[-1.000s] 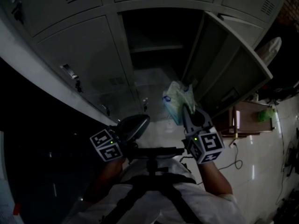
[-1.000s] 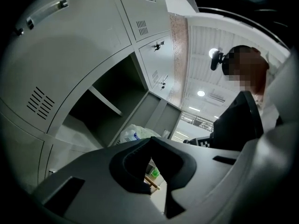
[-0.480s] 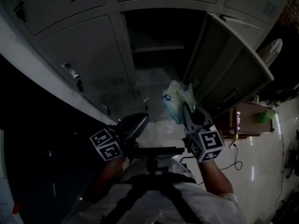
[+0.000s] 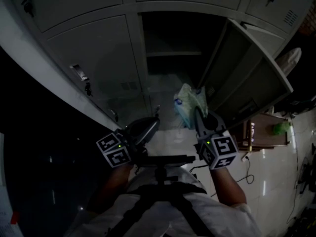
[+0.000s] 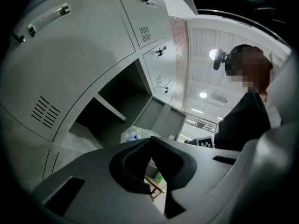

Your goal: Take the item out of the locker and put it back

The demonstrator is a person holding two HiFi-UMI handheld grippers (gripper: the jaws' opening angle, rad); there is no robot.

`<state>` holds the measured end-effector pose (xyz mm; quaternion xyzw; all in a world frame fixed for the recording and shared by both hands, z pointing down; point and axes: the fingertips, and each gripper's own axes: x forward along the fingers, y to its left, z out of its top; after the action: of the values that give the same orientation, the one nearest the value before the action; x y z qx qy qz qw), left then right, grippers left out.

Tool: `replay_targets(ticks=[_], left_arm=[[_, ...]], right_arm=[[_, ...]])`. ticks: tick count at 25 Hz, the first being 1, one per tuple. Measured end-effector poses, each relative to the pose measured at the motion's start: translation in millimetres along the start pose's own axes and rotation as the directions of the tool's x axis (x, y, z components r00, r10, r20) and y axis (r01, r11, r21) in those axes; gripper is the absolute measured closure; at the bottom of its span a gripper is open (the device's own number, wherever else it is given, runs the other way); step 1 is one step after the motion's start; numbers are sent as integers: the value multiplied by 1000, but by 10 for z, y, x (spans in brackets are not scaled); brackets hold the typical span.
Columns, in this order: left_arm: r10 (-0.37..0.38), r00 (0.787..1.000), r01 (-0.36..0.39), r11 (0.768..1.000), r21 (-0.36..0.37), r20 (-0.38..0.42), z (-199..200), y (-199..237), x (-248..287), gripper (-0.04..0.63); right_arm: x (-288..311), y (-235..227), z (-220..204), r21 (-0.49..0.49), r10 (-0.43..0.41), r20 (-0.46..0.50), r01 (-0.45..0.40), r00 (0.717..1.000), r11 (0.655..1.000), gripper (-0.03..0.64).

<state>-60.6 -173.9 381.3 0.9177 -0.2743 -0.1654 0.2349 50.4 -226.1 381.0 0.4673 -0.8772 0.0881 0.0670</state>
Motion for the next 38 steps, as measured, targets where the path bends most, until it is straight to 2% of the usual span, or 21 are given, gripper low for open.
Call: replay_targets(ticks=[5, 16, 26, 38], left_arm=[[-12, 1000, 12, 1000, 20, -9, 42, 110, 38, 598], [-95, 995, 97, 991, 91, -22, 328, 68, 395, 598], [-119, 992, 122, 984, 126, -32, 491, 92, 547, 598], [-130, 991, 132, 983, 128, -25, 649, 195, 545, 598]], right_arm=[[91, -45, 62, -38, -10, 9, 10, 1000, 999, 604], [488, -199, 563, -139, -41, 79, 51, 996, 989, 604], [1035, -385, 1006, -178, -81, 100, 98, 992, 979, 604], [1281, -329, 1427, -186, -44, 141, 70, 989, 980, 604]])
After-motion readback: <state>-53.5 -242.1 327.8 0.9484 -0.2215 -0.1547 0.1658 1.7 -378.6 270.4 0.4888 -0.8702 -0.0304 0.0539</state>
